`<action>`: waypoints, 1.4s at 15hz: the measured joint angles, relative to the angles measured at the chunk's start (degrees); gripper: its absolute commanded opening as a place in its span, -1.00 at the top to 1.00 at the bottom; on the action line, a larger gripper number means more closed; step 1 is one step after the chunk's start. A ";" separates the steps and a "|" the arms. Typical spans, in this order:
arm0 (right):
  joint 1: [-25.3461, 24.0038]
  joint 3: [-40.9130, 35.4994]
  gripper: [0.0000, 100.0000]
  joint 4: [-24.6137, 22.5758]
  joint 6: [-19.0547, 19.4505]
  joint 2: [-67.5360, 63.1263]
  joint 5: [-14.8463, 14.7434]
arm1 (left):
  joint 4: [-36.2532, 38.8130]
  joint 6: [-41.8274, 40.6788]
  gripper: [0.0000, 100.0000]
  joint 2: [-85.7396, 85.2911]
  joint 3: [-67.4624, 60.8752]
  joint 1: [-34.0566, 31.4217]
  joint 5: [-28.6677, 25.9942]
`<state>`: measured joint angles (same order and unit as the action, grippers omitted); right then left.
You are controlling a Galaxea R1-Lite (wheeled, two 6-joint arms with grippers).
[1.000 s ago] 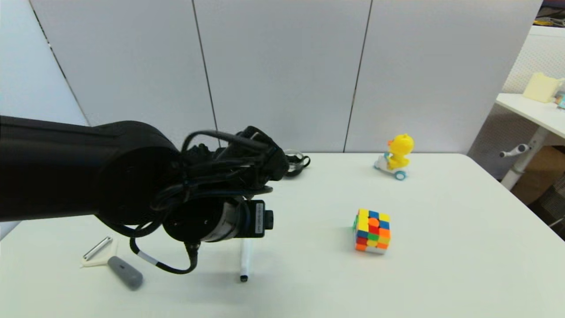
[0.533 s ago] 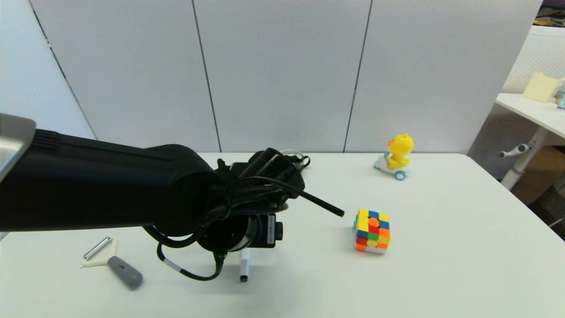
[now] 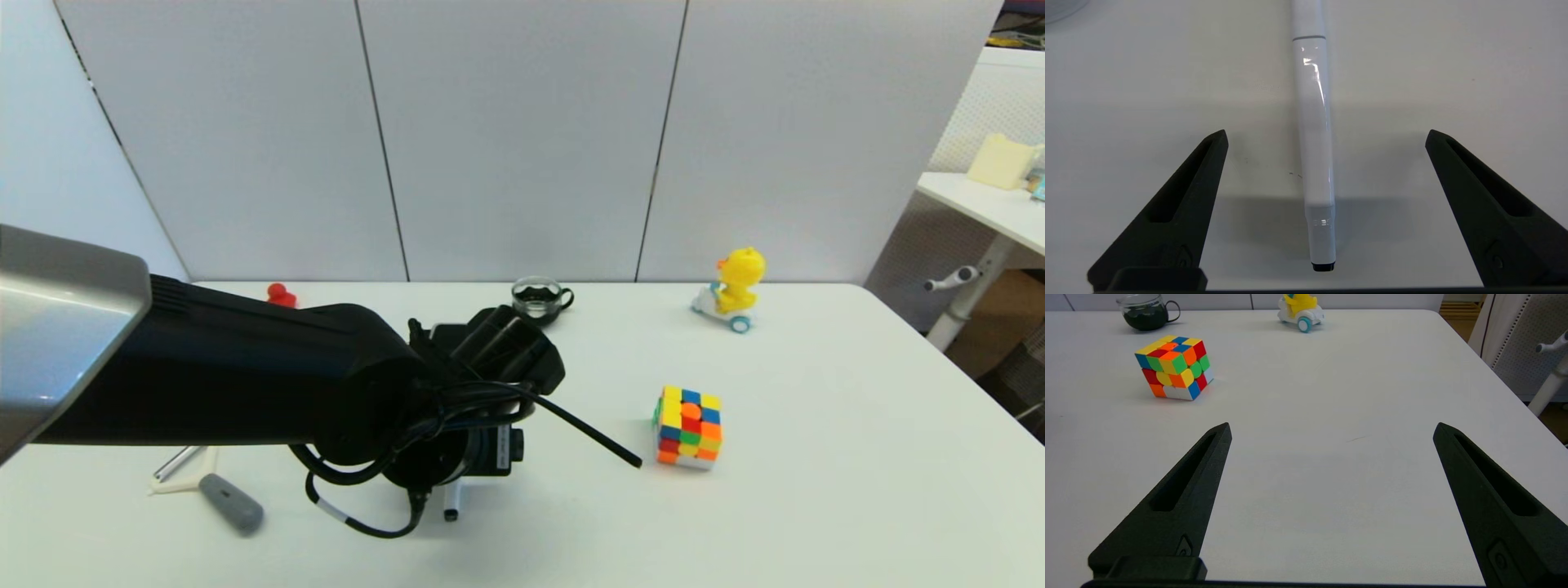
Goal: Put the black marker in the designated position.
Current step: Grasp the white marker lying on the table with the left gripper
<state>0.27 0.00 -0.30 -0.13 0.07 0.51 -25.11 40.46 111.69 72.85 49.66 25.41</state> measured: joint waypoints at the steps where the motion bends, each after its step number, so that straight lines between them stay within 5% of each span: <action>1: 0.00 0.00 -1.00 0.00 0.00 0.00 0.00 | -0.02 0.05 -1.00 0.16 -0.11 0.00 -0.07; 9: 0.00 0.00 -1.00 -0.02 0.02 0.00 -0.02 | 6.75 2.07 -1.00 0.57 -2.07 -0.69 -0.11; 21: 0.00 0.00 -1.00 0.00 0.02 0.00 -0.02 | 7.06 1.07 -1.00 -0.89 -4.28 -3.45 -0.50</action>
<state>0.27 0.00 -0.30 -0.11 0.07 0.49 -18.05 41.53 110.80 68.57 46.21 24.91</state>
